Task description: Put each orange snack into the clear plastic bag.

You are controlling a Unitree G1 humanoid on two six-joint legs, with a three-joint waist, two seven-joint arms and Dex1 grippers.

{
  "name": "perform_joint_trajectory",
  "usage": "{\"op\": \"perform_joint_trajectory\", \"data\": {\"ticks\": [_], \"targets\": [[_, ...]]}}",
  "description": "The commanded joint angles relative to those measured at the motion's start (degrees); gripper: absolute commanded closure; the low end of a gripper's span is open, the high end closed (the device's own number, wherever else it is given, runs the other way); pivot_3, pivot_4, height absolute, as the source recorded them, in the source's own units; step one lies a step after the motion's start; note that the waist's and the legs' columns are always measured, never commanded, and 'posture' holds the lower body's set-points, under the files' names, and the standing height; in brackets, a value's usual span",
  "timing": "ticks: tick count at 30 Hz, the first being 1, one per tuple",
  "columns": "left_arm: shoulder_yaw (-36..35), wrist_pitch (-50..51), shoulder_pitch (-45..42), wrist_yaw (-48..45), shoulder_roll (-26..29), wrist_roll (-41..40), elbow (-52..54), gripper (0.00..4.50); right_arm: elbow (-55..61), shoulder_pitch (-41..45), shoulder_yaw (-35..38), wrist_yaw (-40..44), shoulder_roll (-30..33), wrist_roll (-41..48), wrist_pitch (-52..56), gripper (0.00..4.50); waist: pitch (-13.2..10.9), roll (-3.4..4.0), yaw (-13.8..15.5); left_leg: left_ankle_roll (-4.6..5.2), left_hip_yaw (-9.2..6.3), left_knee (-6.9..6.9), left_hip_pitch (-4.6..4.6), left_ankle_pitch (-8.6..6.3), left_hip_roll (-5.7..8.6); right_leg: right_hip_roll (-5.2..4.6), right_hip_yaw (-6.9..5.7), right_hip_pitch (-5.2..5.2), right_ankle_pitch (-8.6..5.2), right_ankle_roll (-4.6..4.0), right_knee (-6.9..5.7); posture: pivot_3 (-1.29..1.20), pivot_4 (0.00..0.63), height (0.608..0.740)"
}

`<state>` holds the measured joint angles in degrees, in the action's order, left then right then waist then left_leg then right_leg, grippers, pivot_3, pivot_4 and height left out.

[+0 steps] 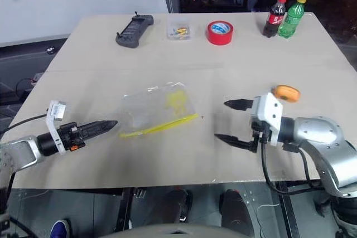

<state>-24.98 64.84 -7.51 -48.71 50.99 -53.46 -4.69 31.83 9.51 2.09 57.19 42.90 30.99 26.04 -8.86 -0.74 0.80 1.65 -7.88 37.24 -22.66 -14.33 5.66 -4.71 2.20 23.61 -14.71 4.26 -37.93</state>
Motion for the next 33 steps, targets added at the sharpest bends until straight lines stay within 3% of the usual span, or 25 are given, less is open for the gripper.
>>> {"op": "perform_joint_trajectory", "data": {"ticks": [1,11,16,21,27,33], "targets": [[7.0,2.6,-9.4,-6.5,3.3,3.5,-12.1,0.08,3.1,1.0,-0.8,-0.3,0.1,1.1,0.2,0.01,0.0,-0.03,0.0,-0.02,-0.01,0.02,-0.02,0.01,0.02,0.02,0.00,0.00,0.00,0.00,0.00,0.00,0.150,0.740],[32.9,1.7,-31.4,-33.4,2.3,19.2,-39.0,0.08,9.1,-2.1,0.8,-4.4,1.5,2.5,3.2,0.01,0.0,-0.04,-0.6,-0.04,0.01,0.05,-0.05,0.03,0.06,0.07,0.08,0.02,0.01,0.00,-0.06,0.00,0.150,0.740],[38.3,-0.5,-36.7,-43.6,-1.4,23.4,-48.8,0.08,12.6,-4.3,2.6,-7.3,2.2,3.7,5.5,0.01,0.0,-0.05,-1.1,-0.03,0.01,0.10,-0.06,0.03,0.10,0.08,0.07,0.01,0.00,0.00,-0.06,0.00,0.150,0.740],[36.1,1.9,-36.4,-43.8,-4.0,19.3,-49.5,0.08,15.0,-6.4,4.4,-9.5,3.0,4.6,6.9,0.01,0.1,-0.04,-1.6,-0.02,-0.01,0.14,-0.06,0.03,0.08,0.07,0.08,0.00,0.00,0.01,-0.10,0.00,0.150,0.740],[35.2,7.9,-30.8,-43.2,-4.8,16.1,-39.6,0.08,15.3,-6.8,4.8,-10.9,3.1,5.0,7.3,0.01,0.1,-0.05,-1.8,-0.01,-0.01,0.19,-0.06,0.02,0.06,0.06,0.13,0.00,0.00,0.02,-0.15,0.00,0.150,0.740],[23.6,18.2,-25.0,-25.8,-11.9,12.5,-25.9,0.08,13.5,-5.3,2.9,-10.9,2.8,4.0,6.5,0.01,0.2,-0.02,-1.4,0.00,-0.03,0.22,-0.04,0.02,0.07,-0.01,0.10,-0.01,0.01,0.02,-0.16,0.00,0.150,0.740]]}}
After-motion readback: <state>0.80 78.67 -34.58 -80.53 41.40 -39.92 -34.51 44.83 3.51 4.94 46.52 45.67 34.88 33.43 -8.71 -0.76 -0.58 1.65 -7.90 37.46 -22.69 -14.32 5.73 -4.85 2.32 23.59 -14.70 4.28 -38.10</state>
